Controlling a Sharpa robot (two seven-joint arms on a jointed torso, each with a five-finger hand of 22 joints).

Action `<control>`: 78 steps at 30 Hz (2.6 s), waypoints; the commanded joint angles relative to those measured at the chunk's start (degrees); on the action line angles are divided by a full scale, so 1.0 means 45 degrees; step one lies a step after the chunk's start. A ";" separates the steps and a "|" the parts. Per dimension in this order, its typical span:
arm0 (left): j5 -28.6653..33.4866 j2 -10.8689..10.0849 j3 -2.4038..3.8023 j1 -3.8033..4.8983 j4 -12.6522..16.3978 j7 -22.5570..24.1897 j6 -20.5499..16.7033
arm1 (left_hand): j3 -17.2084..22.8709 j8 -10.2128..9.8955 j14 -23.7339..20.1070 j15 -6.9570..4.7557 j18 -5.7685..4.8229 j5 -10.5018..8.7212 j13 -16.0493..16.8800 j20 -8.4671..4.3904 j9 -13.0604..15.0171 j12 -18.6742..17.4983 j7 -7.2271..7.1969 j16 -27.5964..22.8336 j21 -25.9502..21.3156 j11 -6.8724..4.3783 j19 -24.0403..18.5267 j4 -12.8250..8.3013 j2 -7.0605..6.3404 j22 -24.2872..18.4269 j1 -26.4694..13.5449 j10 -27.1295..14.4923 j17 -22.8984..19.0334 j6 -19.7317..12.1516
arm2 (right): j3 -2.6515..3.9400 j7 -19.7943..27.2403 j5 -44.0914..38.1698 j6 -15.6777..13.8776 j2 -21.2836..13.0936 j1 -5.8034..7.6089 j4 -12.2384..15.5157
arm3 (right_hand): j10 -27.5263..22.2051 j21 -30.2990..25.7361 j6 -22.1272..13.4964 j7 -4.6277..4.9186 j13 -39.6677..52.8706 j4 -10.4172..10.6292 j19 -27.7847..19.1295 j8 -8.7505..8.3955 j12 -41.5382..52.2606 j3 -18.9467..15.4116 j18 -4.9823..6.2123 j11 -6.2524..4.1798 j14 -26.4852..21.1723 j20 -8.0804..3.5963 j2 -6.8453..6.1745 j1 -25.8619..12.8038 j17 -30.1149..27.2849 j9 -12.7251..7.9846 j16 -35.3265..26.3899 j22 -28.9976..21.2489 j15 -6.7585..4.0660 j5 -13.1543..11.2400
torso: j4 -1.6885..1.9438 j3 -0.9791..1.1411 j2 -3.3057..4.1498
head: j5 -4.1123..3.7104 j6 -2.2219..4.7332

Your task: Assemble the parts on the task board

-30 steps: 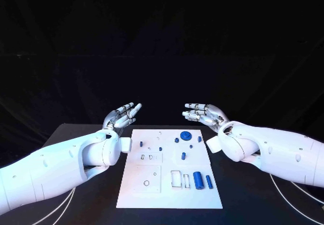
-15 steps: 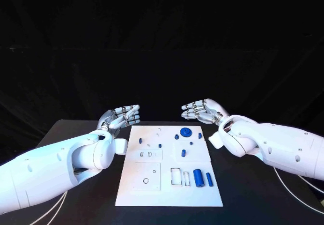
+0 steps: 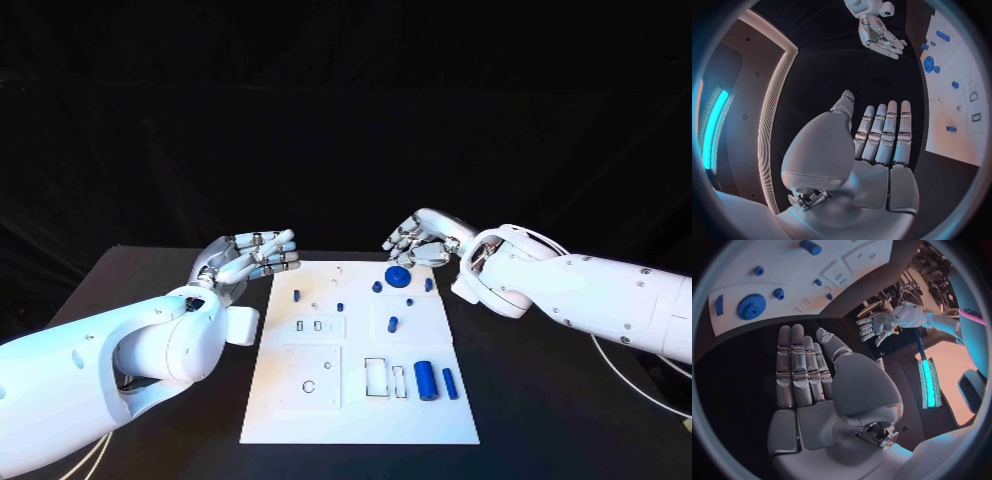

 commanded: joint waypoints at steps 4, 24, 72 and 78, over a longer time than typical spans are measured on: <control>-0.0486 -0.0260 0.0021 0.0291 0.0674 0.0064 0.0396 | -0.0075 -0.0080 0.0005 0.0028 0.0262 0.0032 -0.0004 -0.0024 -0.0016 -0.0120 -0.0001 -0.0096 0.0072 0.0005 0.0136 -0.0064 -0.0008 -0.0002 0.0030 0.0029 -0.0022 0.0035 | 0.0007 -0.2014 -0.4364 0.1123 0.0112 0.0107 0.0097 | -0.0141 0.1194 0.0059 -0.0116 0.0033 0.0177 0.0766 -0.0196 -0.0119 -0.0157 0.0162 -0.0226 0.1726 -0.0291 -0.0248 -0.0412 0.1063 -0.0024 0.1305 0.0751 -0.0349 -0.0479 | 0.0178 -0.0089 0.0552 | -0.0164 0.0109; -0.0423 -0.0665 0.0034 0.0710 0.1444 -0.0025 0.0418 | -0.0130 -0.0133 -0.0039 0.0048 0.0267 0.0032 -0.0011 -0.0044 -0.0018 -0.0191 0.0000 -0.0184 0.0128 0.0014 0.0235 -0.0084 0.0010 0.0008 0.0000 -0.0002 -0.0044 0.0037 | 0.0006 -0.2644 -0.5738 0.1487 0.0719 0.0100 -0.0311 | -0.0982 0.9001 0.0061 -0.0122 0.0329 0.0871 0.3159 -0.0407 -0.0069 0.0338 -0.0936 -0.0194 0.1581 -0.0352 -0.0573 -0.0404 0.9935 -0.0016 1.1386 1.0197 -0.0376 -0.0136 | 0.0348 -0.0128 0.1021 | -0.0278 0.0313; -0.0417 -0.0814 0.0042 0.0850 0.1648 -0.0200 0.0521 | -0.0186 -0.0222 -0.0056 0.0074 0.0259 0.0034 -0.0021 -0.0055 -0.0028 -0.0292 0.0059 -0.0265 0.0153 0.0059 0.0279 -0.0115 0.0029 0.0000 -0.0015 -0.0081 -0.0059 -0.0015 | -0.0010 -0.2565 -0.5605 0.2258 0.1370 -0.0150 -0.1228 | -0.0199 1.1200 0.0588 -0.0187 0.0319 0.1283 0.4181 -0.0303 -0.0010 0.2043 -0.1411 -0.0313 0.1679 -0.0348 -0.0420 -0.0221 1.2306 0.0074 1.3910 1.3491 -0.0408 -0.0265 | 0.0493 -0.0212 0.1226 | -0.0353 0.0214; -0.0417 -0.0821 0.0043 0.0863 0.1655 -0.0229 0.0529 | -0.0186 -0.0234 -0.0056 0.0077 0.0258 0.0034 -0.0022 -0.0055 -0.0029 -0.0306 0.0065 -0.0275 0.0153 0.0065 0.0280 -0.0125 0.0038 -0.0003 -0.0006 -0.0094 -0.0060 -0.0025 | -0.0013 -0.2552 -0.5601 0.2271 0.1460 -0.0181 -0.1361 | -0.0182 1.1221 0.0611 -0.0186 0.0306 0.1274 0.4174 -0.0308 -0.0033 0.2193 -0.1413 -0.0316 0.1670 -0.0352 -0.0448 -0.0178 1.2319 0.0080 1.3944 1.3524 -0.0408 -0.0308 | 0.0506 -0.0213 0.1231 | -0.0341 0.0201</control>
